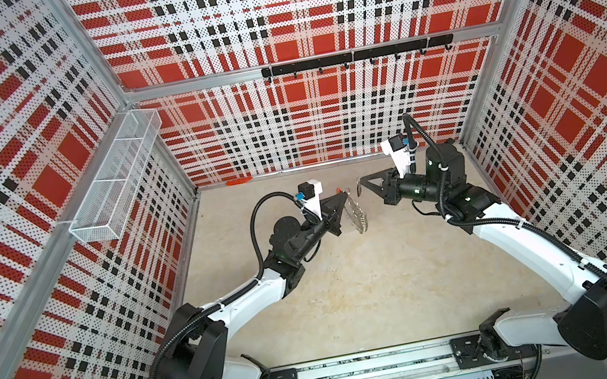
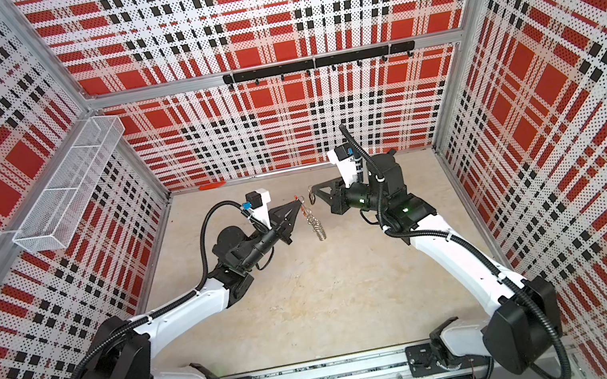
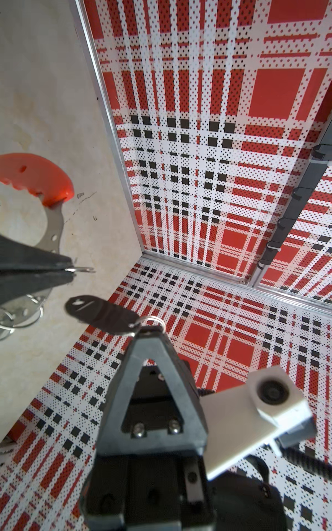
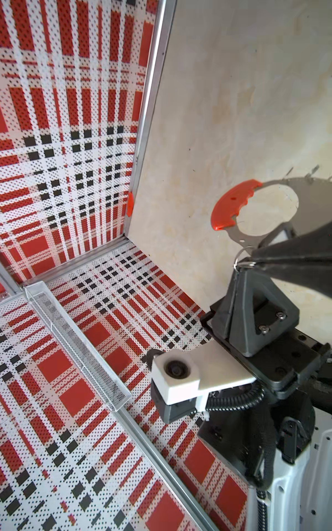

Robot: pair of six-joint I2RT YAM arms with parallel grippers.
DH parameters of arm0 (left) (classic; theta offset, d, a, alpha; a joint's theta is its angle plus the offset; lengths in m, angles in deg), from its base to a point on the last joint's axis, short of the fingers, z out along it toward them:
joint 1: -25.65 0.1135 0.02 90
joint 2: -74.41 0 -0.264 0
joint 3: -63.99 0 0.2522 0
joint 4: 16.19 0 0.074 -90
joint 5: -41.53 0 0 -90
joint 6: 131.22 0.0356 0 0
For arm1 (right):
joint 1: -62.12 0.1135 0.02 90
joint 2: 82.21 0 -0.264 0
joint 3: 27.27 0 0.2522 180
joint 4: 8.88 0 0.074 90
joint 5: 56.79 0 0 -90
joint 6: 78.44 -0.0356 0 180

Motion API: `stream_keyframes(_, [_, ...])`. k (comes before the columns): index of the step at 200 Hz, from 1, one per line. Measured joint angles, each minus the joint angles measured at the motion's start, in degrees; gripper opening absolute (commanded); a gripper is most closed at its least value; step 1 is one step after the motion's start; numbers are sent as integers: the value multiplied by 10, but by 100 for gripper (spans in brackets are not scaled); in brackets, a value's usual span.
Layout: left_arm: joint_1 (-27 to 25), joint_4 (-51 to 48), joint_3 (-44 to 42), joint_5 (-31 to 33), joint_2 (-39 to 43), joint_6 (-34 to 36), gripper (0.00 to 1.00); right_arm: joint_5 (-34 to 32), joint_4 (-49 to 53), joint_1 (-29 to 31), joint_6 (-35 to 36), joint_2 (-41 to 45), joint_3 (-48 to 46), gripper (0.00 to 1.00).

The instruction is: Put the keys on the keyring

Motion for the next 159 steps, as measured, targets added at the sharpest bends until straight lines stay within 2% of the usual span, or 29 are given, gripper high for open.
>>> stream_keyframes(71, [30,84,0,-39,-8,-104,0,43,1,0,0,-21,2,0])
stream_keyframes(159, [36,99,13,-82,-37,-149,0,56,-13,0,-16,-25,10,0])
